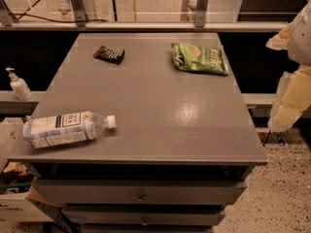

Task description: Move rxbar chocolate near blue plastic bottle

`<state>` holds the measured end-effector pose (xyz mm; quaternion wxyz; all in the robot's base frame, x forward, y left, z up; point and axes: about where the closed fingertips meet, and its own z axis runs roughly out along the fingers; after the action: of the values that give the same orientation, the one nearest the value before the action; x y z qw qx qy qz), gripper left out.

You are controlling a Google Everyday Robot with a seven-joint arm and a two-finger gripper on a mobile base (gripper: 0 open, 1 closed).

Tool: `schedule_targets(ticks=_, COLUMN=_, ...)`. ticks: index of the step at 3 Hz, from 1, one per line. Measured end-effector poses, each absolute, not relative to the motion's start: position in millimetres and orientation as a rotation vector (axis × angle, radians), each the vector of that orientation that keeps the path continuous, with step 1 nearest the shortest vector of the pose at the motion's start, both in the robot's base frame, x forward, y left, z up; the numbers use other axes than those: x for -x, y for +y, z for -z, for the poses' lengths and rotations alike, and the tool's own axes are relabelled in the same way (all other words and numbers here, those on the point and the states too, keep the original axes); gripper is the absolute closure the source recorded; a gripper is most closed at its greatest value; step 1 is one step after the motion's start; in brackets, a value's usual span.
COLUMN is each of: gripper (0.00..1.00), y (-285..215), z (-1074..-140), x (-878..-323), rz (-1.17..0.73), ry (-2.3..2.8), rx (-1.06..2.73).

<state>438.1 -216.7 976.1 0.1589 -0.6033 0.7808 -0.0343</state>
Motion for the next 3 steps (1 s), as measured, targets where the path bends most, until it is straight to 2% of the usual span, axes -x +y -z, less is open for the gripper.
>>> schedule_targets(ticks=1, gripper=0.0, y=-217, z=-976, x=-438, rz=0.098, ry=2.232, rx=1.725)
schedule_targets(ticks=2, gripper=0.0, y=-193, z=-969, x=-445, rz=0.018, ry=2.173, rx=1.706)
schedule_targets(ticks=3, gripper=0.0, y=-141, z=-961, x=-467, rz=-0.118, ry=2.063, rx=1.679)
